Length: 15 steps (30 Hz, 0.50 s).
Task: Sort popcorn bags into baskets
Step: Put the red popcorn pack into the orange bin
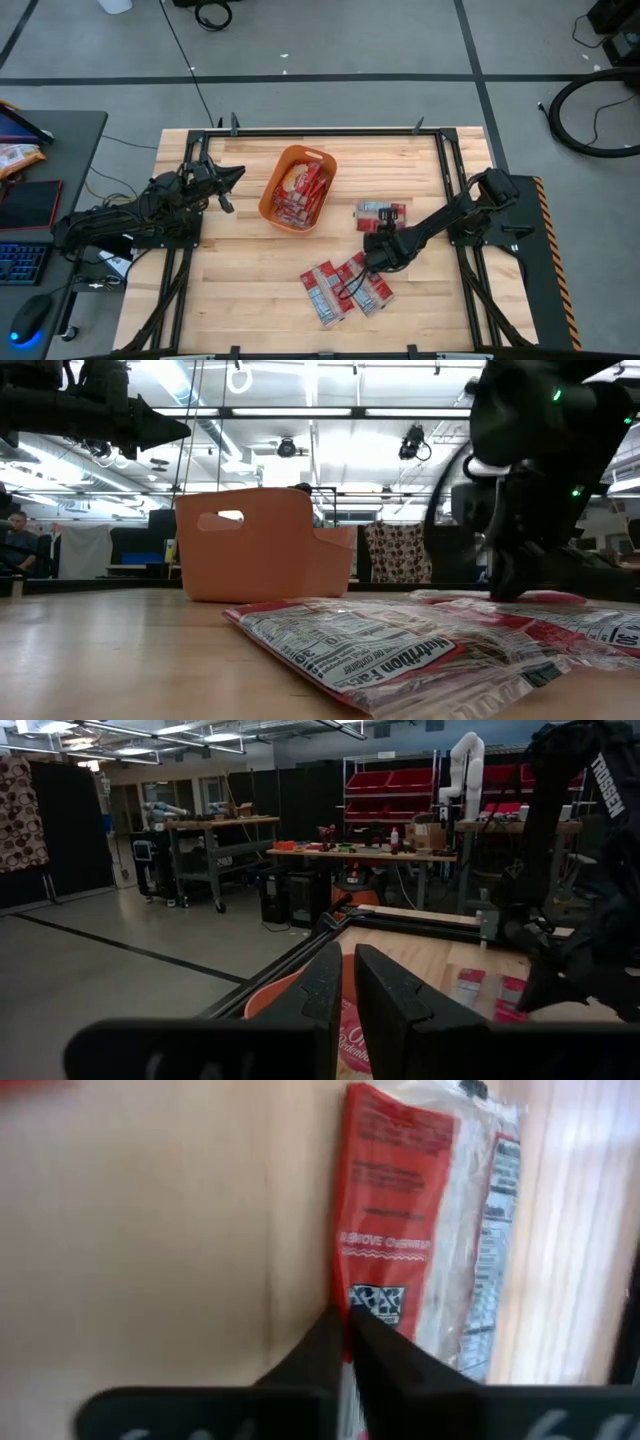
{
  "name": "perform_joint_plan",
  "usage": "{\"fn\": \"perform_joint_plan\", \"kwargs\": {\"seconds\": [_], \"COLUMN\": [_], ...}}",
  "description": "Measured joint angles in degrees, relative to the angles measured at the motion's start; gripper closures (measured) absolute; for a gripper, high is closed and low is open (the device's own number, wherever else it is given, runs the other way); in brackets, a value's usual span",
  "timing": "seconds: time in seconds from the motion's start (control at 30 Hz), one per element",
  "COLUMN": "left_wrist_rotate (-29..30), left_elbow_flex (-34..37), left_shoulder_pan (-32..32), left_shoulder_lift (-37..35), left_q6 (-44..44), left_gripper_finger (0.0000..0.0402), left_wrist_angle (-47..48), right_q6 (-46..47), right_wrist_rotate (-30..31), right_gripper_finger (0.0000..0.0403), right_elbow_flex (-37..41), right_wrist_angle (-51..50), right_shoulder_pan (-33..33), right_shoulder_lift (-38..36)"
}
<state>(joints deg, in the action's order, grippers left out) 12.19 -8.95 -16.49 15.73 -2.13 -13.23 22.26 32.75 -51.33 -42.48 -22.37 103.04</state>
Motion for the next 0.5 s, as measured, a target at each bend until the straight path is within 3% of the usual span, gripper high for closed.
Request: {"fn": "perform_joint_plan", "kwargs": {"seconds": [0.07,0.2,0.5], "left_wrist_rotate": [0.0,0.0,0.0], "left_elbow_flex": [0.0,0.0,0.0], "left_shoulder_pan": [0.0,0.0,0.0], "left_shoulder_lift": [0.01,0.01,0.01], "left_q6": [0.02,0.02,0.0], "left_gripper_finger": [0.0365,0.0365,0.0365], "left_wrist_angle": [0.0,0.0,-0.02], "right_q6": [0.34,0.51,-0.42], "right_wrist_rotate": [-0.32,-1.04,0.39], "right_gripper_finger": [0.0394,0.0393,0.0399], "right_elbow_flex": [-0.04,-0.48,-10.65], "right_wrist_angle": [0.47,-0.01,-13.89], "right_shoulder_pan": [0.09,0.37,1.28], "right_shoulder_lift": [0.0,0.02,0.09]}}
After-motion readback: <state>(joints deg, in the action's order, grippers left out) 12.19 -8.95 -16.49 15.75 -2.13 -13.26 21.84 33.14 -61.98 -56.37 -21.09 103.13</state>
